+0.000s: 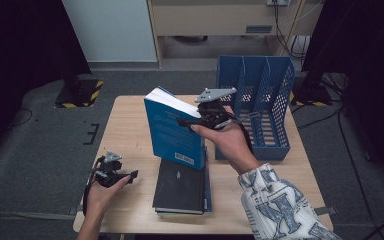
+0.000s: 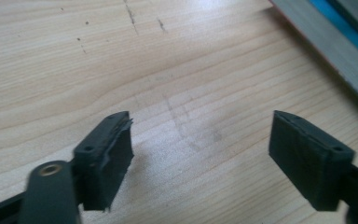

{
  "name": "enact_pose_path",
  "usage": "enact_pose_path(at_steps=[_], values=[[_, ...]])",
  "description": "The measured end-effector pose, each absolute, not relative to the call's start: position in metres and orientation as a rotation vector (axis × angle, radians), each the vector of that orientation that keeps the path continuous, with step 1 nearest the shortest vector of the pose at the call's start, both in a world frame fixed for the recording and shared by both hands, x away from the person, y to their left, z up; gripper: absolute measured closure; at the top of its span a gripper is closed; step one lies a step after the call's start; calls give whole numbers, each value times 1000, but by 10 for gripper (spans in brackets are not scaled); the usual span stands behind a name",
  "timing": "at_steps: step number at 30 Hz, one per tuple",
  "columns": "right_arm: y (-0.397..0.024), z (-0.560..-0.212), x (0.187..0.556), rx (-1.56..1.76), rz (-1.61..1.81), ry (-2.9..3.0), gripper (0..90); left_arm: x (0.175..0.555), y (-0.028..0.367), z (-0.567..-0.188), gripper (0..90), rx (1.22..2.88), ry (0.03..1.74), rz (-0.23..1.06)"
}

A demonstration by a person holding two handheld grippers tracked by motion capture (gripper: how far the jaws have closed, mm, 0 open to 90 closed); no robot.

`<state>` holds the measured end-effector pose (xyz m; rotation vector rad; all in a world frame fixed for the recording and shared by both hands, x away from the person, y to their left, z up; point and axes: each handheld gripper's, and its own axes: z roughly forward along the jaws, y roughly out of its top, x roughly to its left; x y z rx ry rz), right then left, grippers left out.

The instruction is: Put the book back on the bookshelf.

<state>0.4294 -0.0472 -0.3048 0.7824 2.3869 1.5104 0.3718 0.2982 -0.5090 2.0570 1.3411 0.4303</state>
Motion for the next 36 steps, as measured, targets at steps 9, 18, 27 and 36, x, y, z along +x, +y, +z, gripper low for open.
enact_pose_path(at_steps=[9, 18, 27, 36], values=[[-40, -297, 436, 841, 1508, 2401, 611, 373, 297, -515, 79, 2095, 1316, 395], [-32, -287, 438, 838, 1487, 2426, 611, 375, 293, -522, 81, 2145, 1316, 442], [-29, -279, 442, 843, 1465, 2419, 611, 373, 296, -526, 86, 2141, 1305, 482], [-46, -270, 444, 881, 1472, 2378, 611, 373, 296, -532, 33, 2100, 1300, 506]])
